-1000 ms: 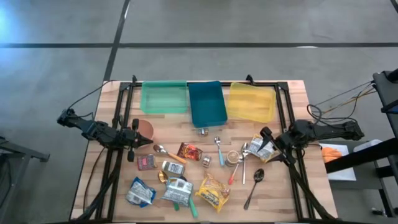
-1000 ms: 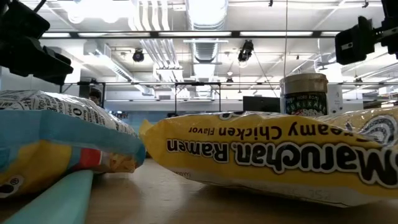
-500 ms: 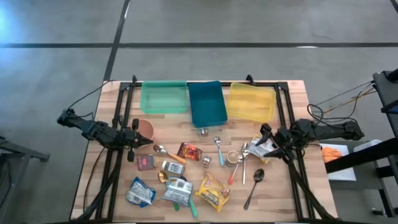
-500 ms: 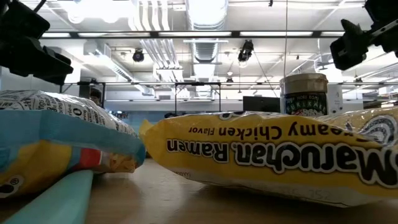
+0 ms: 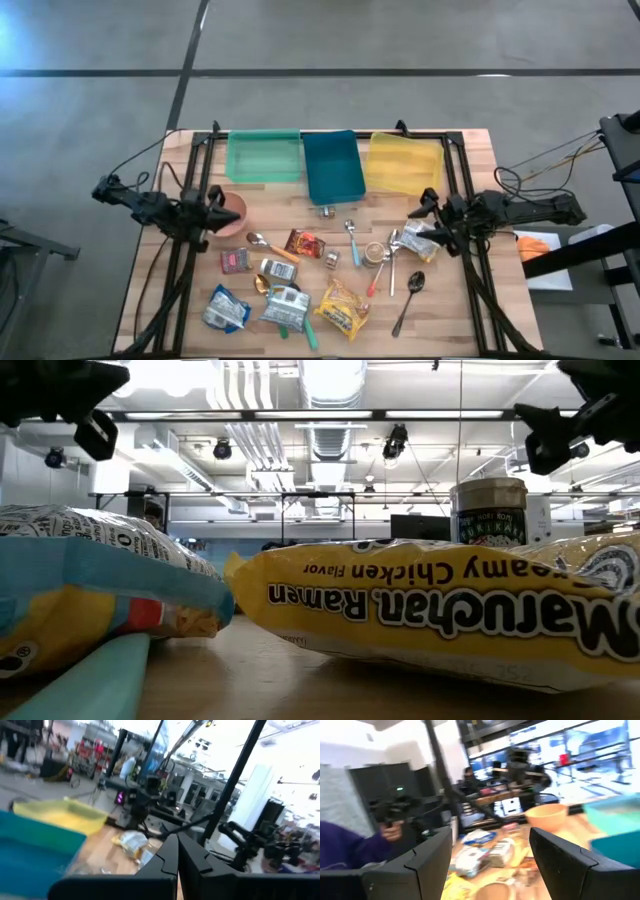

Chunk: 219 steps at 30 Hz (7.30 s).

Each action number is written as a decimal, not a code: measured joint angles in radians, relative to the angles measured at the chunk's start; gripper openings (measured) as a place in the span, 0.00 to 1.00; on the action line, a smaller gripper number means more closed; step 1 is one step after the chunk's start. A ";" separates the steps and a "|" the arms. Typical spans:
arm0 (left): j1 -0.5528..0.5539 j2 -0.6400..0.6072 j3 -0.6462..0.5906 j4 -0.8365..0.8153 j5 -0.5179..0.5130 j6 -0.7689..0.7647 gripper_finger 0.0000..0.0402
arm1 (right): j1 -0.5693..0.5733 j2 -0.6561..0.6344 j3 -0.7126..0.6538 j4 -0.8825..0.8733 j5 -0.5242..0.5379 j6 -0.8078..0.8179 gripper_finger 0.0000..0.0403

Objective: Pick & Place Food Item
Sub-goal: Put the top yellow noodle pack into the yellow bin

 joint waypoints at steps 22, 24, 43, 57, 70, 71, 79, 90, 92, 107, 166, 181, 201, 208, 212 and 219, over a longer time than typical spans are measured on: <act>0.000 0.000 0.002 0.021 -0.084 0.074 0.01 | 0.003 0.575 0.644 -0.994 0.250 0.186 0.65; 0.001 0.000 0.002 0.023 -0.085 0.075 0.01 | 0.007 0.653 0.695 -1.115 0.242 0.235 0.65; 0.001 0.000 0.004 0.013 -0.206 0.101 0.01 | 0.332 1.144 0.778 -1.339 0.211 0.419 0.65; 0.001 0.000 0.004 0.014 -0.217 0.114 0.01 | 0.607 1.546 1.009 -1.474 0.345 0.531 0.42; 0.001 0.000 0.004 0.017 -0.217 0.116 0.01 | 0.649 1.779 1.045 -1.551 0.397 0.652 0.19; 0.001 0.000 0.004 0.018 -0.217 0.116 0.01 | 0.648 1.790 1.038 -1.551 0.397 0.664 0.19; 0.001 0.000 0.004 0.018 -0.217 0.116 0.01 | 0.649 1.842 0.998 -1.553 0.425 0.727 0.19; 0.001 0.000 0.004 0.017 -0.217 0.117 0.01 | 0.649 1.849 0.973 -1.596 0.462 0.888 0.03; 0.001 0.000 0.004 0.017 -0.217 0.117 0.01 | 0.648 1.835 0.973 -1.598 0.474 0.927 0.02; 0.001 0.000 0.004 0.017 -0.217 0.119 0.01 | 0.684 1.534 0.988 -1.602 0.664 1.113 0.02; 0.000 0.000 0.004 0.009 -0.217 0.117 0.01 | 0.611 1.749 1.014 -1.214 0.845 0.216 0.72; 0.001 0.000 0.004 0.008 -0.217 0.118 0.01 | 0.570 1.789 0.985 -1.214 0.844 0.216 0.39; 0.001 0.000 0.004 0.014 -0.217 0.089 0.01 | 0.577 1.644 1.047 -1.471 0.856 0.626 0.02; 0.001 0.000 0.004 0.026 -0.217 0.063 0.01 | 0.574 1.467 1.104 -1.619 0.998 0.867 0.02; 0.001 0.000 0.004 0.030 -0.217 0.060 0.01 | 0.545 1.349 1.132 -1.687 1.125 0.982 0.02; 0.001 0.000 0.005 0.032 -0.217 0.060 0.01 | 0.335 1.155 1.135 -1.697 1.236 0.993 0.02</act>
